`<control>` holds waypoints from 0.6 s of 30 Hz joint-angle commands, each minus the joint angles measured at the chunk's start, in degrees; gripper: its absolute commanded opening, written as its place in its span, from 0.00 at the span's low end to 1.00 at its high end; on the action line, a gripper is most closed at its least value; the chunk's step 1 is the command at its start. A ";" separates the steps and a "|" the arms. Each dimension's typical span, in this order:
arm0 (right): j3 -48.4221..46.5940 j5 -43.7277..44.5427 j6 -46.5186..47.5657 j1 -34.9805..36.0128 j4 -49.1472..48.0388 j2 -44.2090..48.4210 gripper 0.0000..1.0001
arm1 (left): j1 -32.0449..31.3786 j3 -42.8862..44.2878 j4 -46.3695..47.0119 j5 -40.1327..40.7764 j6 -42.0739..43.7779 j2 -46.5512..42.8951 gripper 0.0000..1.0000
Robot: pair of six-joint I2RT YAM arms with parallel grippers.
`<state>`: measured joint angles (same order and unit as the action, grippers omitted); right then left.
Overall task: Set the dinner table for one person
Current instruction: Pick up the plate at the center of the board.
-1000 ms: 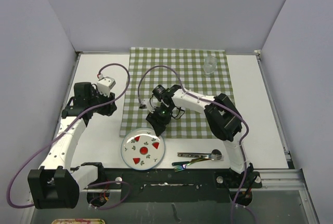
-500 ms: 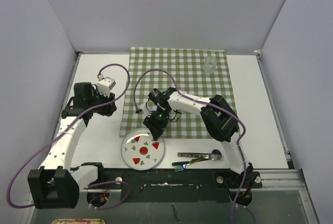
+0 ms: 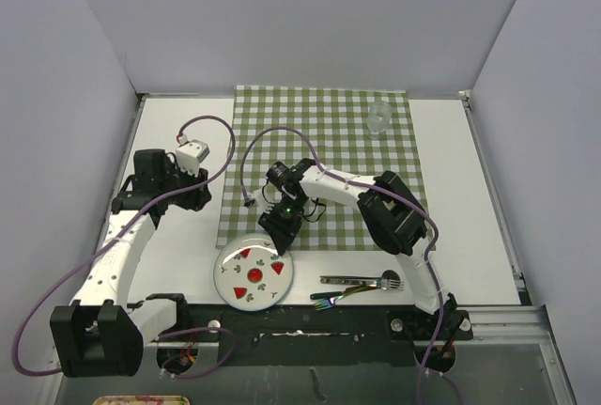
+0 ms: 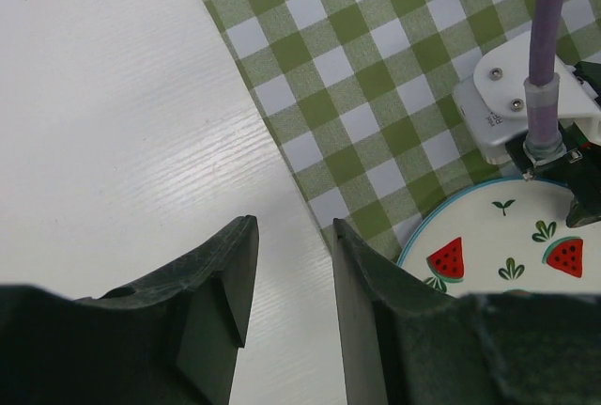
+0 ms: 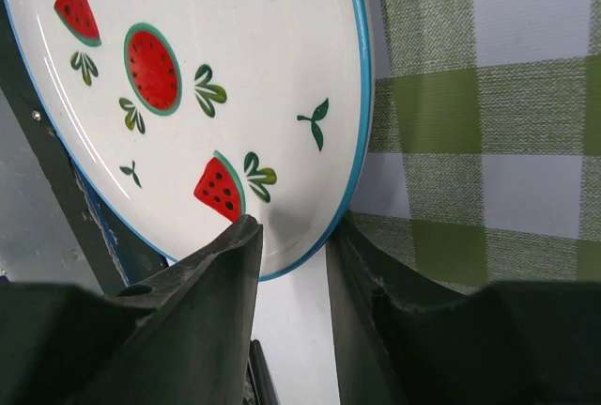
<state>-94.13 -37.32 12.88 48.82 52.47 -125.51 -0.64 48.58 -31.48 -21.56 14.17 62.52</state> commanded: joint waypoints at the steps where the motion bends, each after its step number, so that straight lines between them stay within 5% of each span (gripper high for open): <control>1: -1.70 -4.90 0.18 1.10 1.59 -0.80 0.34 | 0.29 2.23 0.99 -2.27 0.58 0.47 0.36; 18: -3.66 -6.62 0.92 1.03 2.77 -4.86 0.21 | 0.29 2.15 -0.26 -1.92 2.48 1.65 0.36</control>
<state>-96.05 -42.83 12.99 48.99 55.02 -128.95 -0.64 48.58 -32.01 -22.52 15.68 63.94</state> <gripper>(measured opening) 0.234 0.355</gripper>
